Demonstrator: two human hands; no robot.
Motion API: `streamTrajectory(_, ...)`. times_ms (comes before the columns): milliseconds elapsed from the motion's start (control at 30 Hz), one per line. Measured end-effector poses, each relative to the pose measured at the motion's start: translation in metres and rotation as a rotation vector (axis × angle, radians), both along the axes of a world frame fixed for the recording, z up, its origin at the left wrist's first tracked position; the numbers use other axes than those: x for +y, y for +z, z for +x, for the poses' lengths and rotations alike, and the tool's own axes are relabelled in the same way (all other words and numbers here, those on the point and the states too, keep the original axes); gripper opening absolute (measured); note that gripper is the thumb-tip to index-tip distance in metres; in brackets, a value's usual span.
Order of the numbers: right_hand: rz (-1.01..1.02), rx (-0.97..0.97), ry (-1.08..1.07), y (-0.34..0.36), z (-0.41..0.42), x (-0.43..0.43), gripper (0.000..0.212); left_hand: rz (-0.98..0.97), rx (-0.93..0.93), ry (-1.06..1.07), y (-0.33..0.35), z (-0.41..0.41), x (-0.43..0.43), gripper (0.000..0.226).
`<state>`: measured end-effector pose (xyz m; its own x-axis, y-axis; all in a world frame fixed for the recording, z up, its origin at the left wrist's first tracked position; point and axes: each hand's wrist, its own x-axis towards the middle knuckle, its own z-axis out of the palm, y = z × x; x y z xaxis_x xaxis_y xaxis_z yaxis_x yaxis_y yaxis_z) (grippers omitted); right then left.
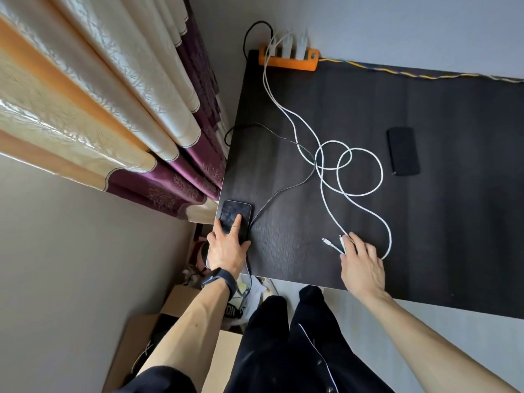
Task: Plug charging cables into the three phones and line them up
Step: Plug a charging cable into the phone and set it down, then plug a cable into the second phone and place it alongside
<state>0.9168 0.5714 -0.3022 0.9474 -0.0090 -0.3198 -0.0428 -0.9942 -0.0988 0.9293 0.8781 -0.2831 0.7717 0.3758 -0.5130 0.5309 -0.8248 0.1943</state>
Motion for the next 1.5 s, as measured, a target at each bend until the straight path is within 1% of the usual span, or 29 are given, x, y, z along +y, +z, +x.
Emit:
streamTrajectory(33, -0.001, 0.007, 0.0, -0.001, -0.001, 0.003, 0.053, -0.002, 0.003, 0.02, 0.0, -0.001, 0.001, 0.075)
streamTrajectory(100, -0.038, -0.004, -0.056, 0.006, -0.002, -0.033, 0.053, -0.008, -0.02, -0.032, 0.002, 0.01, -0.036, 0.074)
streamTrajectory(233, -0.024, 0.032, -0.054, 0.006, 0.005, -0.028, 0.048, -0.017, -0.027, 0.029, 0.003, 0.007, -0.026, 0.073)
streamTrajectory(367, -0.017, 0.016, -0.066, 0.002, 0.01, -0.037, 0.043, -0.022, -0.058, 0.028, -0.003, -0.002, -0.016, 0.074)
streamTrajectory(433, 0.004, -0.007, -0.034, 0.003, 0.014, -0.051, 0.042, 0.028, -0.046, 0.011, -0.004, -0.003, -0.024, 0.078)
streamTrajectory(500, 0.051, -0.025, 0.029, 0.004, 0.017, -0.066, 0.046, 0.069, -0.091, 0.008, -0.002, 0.0, -0.045, 0.082)
streamTrajectory(567, 0.119, -0.04, 0.088, 0.008, 0.018, -0.082, 0.051, 0.05, -0.16, -0.054, 0.004, 0.012, -0.076, 0.08)
streamTrajectory(700, 0.258, 0.019, 0.175, 0.02, 0.03, -0.113, 0.056, -0.1, -0.171, -0.175, 0.027, 0.056, -0.161, 0.068)
streamTrajectory(733, 0.28, 0.038, 0.195, 0.022, 0.035, -0.123, 0.056, -0.139, -0.195, -0.2, 0.032, 0.069, -0.185, 0.066)
streamTrajectory(800, 0.325, 0.018, 0.223, 0.027, 0.046, -0.143, 0.05, -0.197, -0.232, -0.259, 0.038, 0.096, -0.23, 0.063)
streamTrajectory(900, 0.355, -0.089, 0.154, 0.025, 0.07, -0.179, 0.039, -0.277, -0.21, -0.3, 0.044, 0.138, -0.296, 0.061)
streamTrajectory(967, 0.275, -0.096, 0.037, 0.017, 0.096, -0.209, 0.045, -0.303, -0.167, -0.291, 0.042, 0.169, -0.339, 0.063)
streamTrajectory(1000, 0.209, -0.044, -0.013, 0.014, 0.109, -0.22, 0.052, -0.299, -0.146, -0.286, 0.039, 0.182, -0.353, 0.065)
streamTrajectory(1067, 0.115, 0.124, -0.104, 0.002, 0.131, -0.25, 0.067, -0.269, -0.103, -0.246, 0.031, 0.209, -0.386, 0.072)
streamTrajectory(1100, 0.09, 0.194, -0.117, -0.004, 0.138, -0.263, 0.072, -0.261, -0.08, -0.172, 0.027, 0.222, -0.4, 0.077)
streamTrajectory(1167, 0.072, 0.261, -0.089, -0.01, 0.144, -0.277, 0.077, -0.251, -0.047, 0.044, 0.019, 0.245, -0.419, 0.084)
streamTrajectory(1233, 0.07, 0.293, -0.061, -0.011, 0.145, -0.283, 0.076, -0.167, -0.031, 0.172, 0.013, 0.261, -0.434, 0.086)
streamTrajectory(1300, 0.075, 0.309, -0.057, -0.011, 0.146, -0.283, 0.077, -0.057, -0.02, 0.178, 0.007, 0.269, -0.441, 0.085)
streamTrajectory(1367, 0.086, 0.321, -0.056, -0.011, 0.147, -0.286, 0.077, 0.0, 0.0, 0.169, 0.003, 0.273, -0.444, 0.083)
streamTrajectory(1433, 0.108, 0.32, -0.063, -0.012, 0.147, -0.288, 0.078, -0.027, 0.036, 0.201, 0.002, 0.279, -0.443, 0.085)
streamTrajectory(1500, 0.12, 0.324, -0.068, -0.012, 0.146, -0.29, 0.079, -0.103, 0.075, 0.24, 0.004, 0.286, -0.442, 0.082)
